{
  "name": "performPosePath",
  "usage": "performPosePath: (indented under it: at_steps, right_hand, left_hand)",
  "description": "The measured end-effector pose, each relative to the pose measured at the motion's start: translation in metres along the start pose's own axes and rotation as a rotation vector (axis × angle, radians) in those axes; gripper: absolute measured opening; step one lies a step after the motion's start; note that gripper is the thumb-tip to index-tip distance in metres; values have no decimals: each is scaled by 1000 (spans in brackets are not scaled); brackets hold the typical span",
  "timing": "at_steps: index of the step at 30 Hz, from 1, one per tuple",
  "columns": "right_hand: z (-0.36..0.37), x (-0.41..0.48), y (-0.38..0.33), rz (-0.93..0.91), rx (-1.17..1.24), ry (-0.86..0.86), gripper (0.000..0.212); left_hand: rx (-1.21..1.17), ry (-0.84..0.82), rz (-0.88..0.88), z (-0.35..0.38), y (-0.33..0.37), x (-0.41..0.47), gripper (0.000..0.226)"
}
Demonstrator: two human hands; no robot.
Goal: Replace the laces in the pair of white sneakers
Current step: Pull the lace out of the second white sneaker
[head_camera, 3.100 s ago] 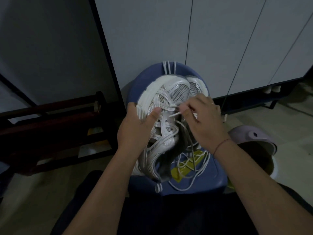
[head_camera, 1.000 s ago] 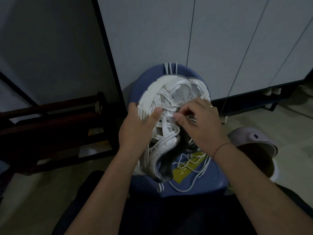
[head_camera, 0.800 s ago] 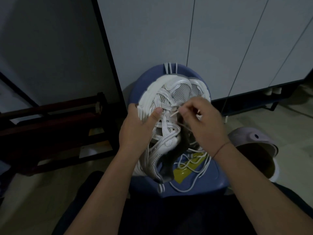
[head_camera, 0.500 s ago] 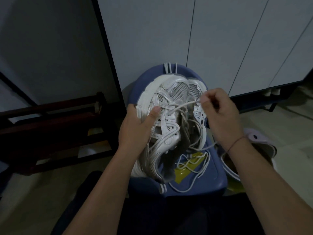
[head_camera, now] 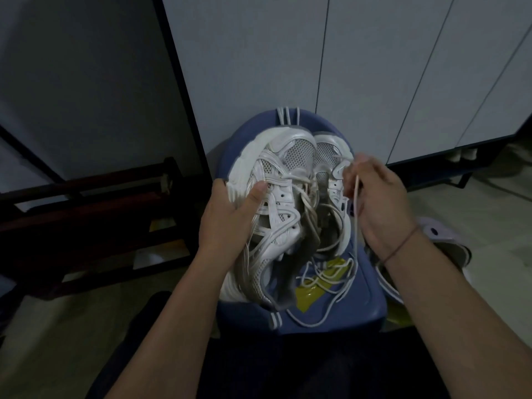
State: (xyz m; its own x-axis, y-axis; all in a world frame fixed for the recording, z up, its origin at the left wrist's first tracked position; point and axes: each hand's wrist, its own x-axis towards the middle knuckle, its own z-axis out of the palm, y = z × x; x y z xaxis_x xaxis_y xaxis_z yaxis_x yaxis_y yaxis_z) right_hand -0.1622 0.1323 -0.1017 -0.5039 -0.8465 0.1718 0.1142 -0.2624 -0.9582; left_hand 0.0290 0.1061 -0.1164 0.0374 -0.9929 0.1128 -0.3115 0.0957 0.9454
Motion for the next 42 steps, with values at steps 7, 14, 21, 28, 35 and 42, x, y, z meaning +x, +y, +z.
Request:
performPosePath:
  at_steps: [7,14,21,28,35,42]
  right_hand:
    - [3,-12,5,-254,-459,-198,15]
    - [7,-13,9,-492,-787,-248,20]
    - [2,-6,1,-230,-290,-157,27]
    - [-6,-1,4,-246,-514,-80,19]
    - [12,-15,10,-595,-909,-171,22]
    - [-17,10,-1,-194,-302,199,33]
  left_hand:
    - [-103,-25,-28,3,5,-2,36]
    - [89,-44,35,7,7,-10,40]
    - [22,-38,38,5,6,-6,34]
    - [44,-33,32,4,4,-6,32]
    - [144,-42,76,8,8,-8,43]
    - [0,8,4,-1,2,0,43]
